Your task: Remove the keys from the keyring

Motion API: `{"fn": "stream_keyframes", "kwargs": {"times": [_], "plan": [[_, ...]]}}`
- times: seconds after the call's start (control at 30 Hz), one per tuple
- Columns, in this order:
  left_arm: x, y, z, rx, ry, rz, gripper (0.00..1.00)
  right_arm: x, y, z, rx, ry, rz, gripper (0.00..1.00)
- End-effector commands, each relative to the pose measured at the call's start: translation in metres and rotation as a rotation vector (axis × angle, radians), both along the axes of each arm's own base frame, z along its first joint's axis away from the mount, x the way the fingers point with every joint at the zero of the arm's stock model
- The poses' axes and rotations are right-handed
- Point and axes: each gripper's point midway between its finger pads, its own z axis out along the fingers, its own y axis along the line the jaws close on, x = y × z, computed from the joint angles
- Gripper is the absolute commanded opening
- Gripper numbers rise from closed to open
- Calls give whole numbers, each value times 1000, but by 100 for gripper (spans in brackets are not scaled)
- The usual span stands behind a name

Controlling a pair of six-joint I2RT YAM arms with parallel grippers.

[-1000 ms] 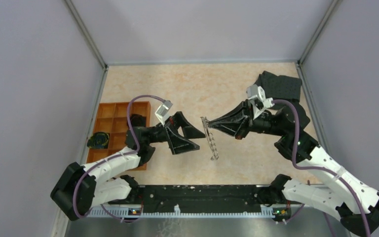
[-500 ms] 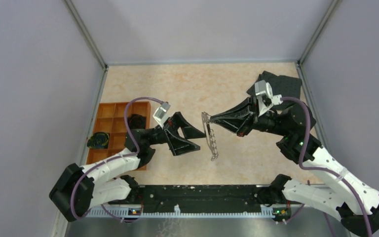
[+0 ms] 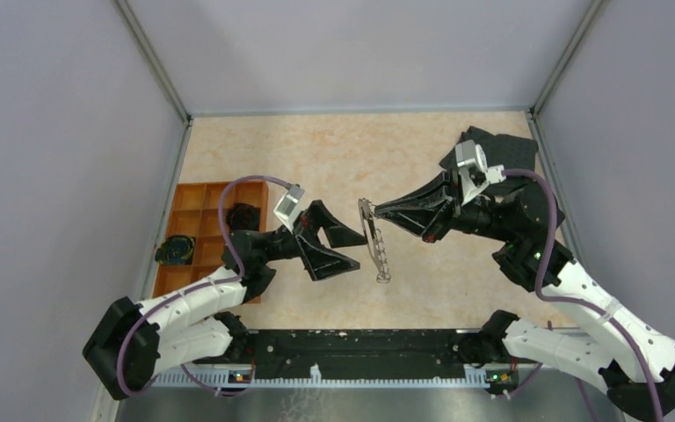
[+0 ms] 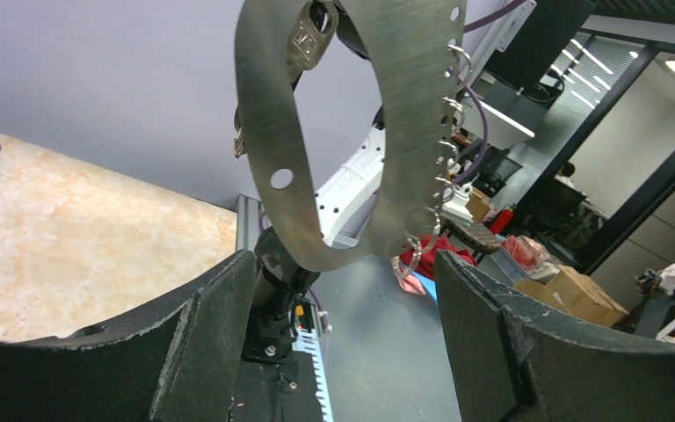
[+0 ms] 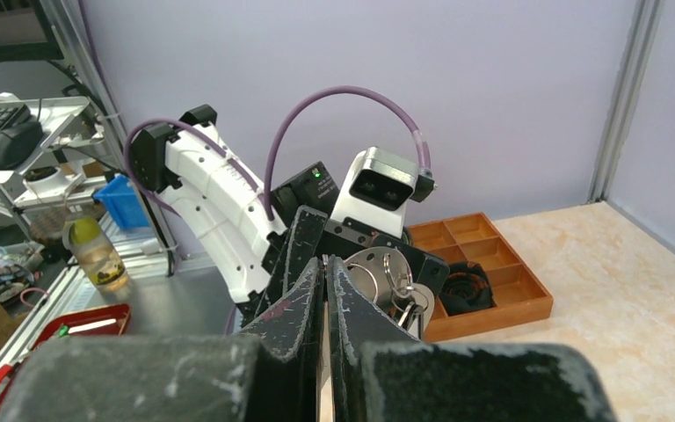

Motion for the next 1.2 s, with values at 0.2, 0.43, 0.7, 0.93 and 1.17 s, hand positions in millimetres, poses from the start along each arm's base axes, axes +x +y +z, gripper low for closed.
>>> {"fn": "stream_keyframes", "kwargs": {"times": [0.2, 0.43, 0.7, 0.93, 1.17], "plan": [[-1, 3, 24, -72, -90, 47, 82, -10, -7, 40, 99, -61, 2, 0], [-8, 6, 38, -147, -87, 17, 82, -9, 1, 41, 105, -47, 17, 0], [-6, 8, 39, -159, -93, 45, 80, -7, 2, 45, 116, -39, 7, 0], [-13, 14, 42, -186, -92, 36, 71, 0, 5, 44, 112, -34, -26, 0], [-26, 28, 52, -239, -63, 13, 60, 23, 3, 37, 102, -1, -148, 0]]}}
